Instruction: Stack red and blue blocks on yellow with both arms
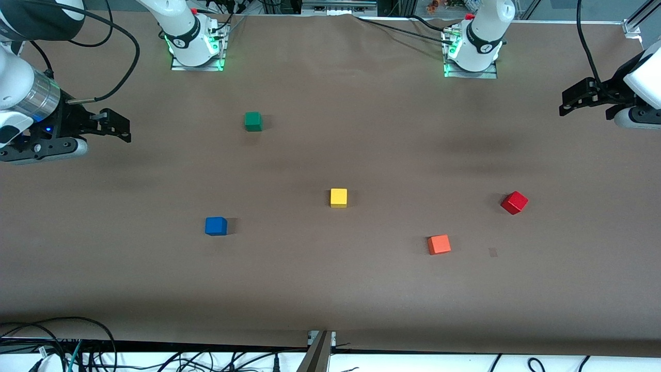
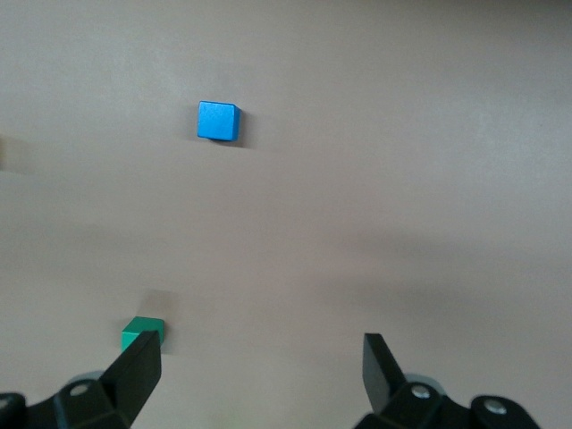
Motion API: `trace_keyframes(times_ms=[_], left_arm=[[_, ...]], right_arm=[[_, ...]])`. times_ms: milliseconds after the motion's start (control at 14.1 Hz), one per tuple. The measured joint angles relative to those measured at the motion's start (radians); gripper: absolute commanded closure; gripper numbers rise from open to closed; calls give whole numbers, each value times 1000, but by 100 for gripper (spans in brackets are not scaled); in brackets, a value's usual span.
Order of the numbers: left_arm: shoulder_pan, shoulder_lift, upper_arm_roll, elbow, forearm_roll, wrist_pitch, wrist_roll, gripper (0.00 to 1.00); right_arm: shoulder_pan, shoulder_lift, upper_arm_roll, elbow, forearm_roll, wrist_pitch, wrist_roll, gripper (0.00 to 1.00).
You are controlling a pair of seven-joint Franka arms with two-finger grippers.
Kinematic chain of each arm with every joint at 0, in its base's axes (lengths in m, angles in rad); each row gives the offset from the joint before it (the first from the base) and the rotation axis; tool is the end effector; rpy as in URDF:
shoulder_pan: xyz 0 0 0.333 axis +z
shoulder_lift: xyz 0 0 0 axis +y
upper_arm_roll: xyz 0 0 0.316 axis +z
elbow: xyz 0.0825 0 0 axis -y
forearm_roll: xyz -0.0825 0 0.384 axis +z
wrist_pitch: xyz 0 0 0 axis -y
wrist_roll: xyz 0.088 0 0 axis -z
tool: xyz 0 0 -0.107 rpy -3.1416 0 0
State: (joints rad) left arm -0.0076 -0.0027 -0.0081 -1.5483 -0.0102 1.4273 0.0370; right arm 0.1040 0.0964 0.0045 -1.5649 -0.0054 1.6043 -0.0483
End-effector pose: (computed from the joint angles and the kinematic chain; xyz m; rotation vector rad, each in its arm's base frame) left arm 0.5381 -0.0097 0.6247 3.1236 -0.0837 -0.1849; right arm 0.5808 0.0626 0.5752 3.1240 0.2459 -0.0891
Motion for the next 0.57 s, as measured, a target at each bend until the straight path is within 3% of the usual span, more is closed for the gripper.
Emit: trace_keyframes(times_ms=[566], left_arm=[[-4,0,1,4,-3,-1,-9,0]], right_arm=[[6,1,1,-1,-30,29,0,0]])
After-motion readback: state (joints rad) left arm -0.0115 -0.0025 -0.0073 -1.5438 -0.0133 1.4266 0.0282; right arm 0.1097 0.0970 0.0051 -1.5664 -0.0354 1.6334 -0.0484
